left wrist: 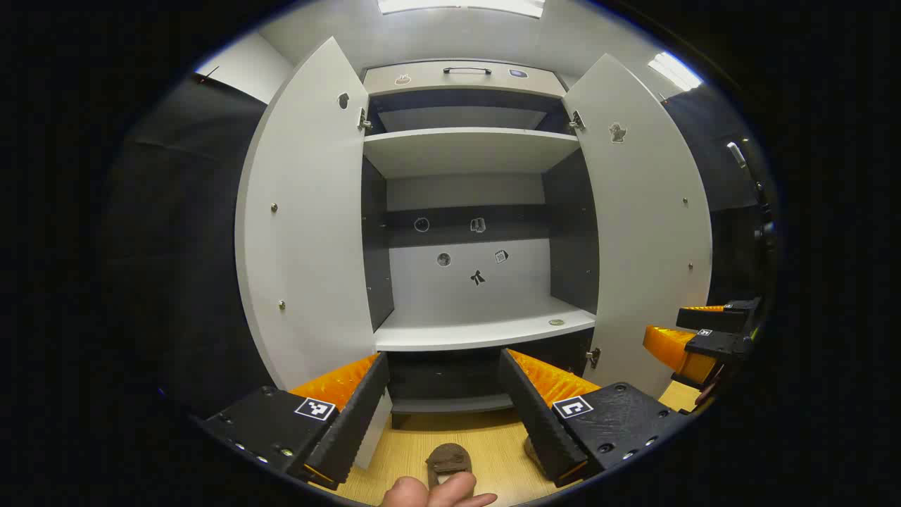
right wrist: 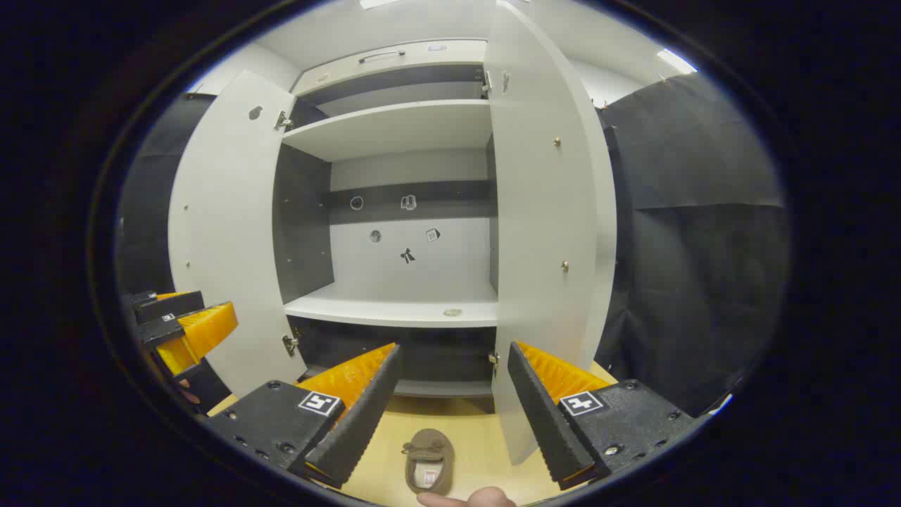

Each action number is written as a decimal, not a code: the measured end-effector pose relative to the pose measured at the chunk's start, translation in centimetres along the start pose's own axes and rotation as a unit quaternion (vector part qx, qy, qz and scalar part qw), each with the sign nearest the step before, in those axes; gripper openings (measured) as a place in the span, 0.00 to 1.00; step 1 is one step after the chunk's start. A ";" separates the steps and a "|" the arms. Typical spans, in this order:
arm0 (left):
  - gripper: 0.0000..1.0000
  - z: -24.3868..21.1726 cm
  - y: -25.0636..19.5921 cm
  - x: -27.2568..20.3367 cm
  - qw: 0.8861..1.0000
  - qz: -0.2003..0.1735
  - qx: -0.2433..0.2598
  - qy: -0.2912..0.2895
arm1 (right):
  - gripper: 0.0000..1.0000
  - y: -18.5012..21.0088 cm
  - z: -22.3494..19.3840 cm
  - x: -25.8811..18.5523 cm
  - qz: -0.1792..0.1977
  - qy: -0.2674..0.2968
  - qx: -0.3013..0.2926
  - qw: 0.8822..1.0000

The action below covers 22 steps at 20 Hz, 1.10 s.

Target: Grab one shoe with the right hand and put it into the shoe cabinet, grab the other shoe with the left hand and put it into the shoe cabinet; then close the right door with the right hand and the left door with the left hand.

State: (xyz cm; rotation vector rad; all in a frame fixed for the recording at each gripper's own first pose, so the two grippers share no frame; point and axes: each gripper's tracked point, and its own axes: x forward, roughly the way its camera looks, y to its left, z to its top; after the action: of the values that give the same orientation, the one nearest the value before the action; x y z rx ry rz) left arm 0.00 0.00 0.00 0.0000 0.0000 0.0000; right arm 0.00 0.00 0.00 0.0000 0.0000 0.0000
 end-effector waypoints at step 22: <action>0.96 -3.4 0.5 -2.0 0.999 0.002 0.031 0.038 | 0.99 2.7 -6.0 -0.6 0.060 0.071 -0.010 0.996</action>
State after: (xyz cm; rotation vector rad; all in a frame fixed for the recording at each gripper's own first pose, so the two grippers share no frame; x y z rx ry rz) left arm -1.97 0.46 -3.39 0.0612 0.0758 0.0046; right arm -0.64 2.73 -5.97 -0.0203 0.1430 0.1196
